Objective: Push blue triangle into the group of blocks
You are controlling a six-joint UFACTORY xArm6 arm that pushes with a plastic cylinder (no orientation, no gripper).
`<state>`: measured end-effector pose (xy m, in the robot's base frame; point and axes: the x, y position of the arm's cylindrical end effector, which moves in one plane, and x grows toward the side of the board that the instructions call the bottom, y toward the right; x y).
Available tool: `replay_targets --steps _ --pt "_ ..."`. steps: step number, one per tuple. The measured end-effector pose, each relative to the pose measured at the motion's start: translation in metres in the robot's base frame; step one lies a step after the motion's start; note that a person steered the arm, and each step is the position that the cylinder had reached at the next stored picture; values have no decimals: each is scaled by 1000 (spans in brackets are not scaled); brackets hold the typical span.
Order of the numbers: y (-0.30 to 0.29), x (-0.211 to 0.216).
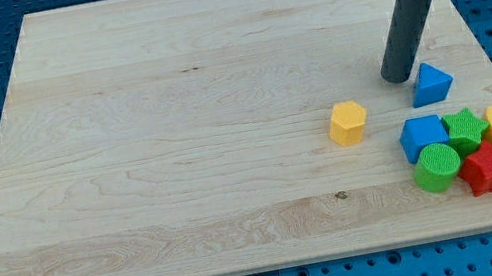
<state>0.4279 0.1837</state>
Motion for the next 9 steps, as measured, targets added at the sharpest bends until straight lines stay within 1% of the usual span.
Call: replay_targets --steps 1,4,7,9 --pt "12 0" --pt "38 25" --pt "18 24" --pt "21 55"
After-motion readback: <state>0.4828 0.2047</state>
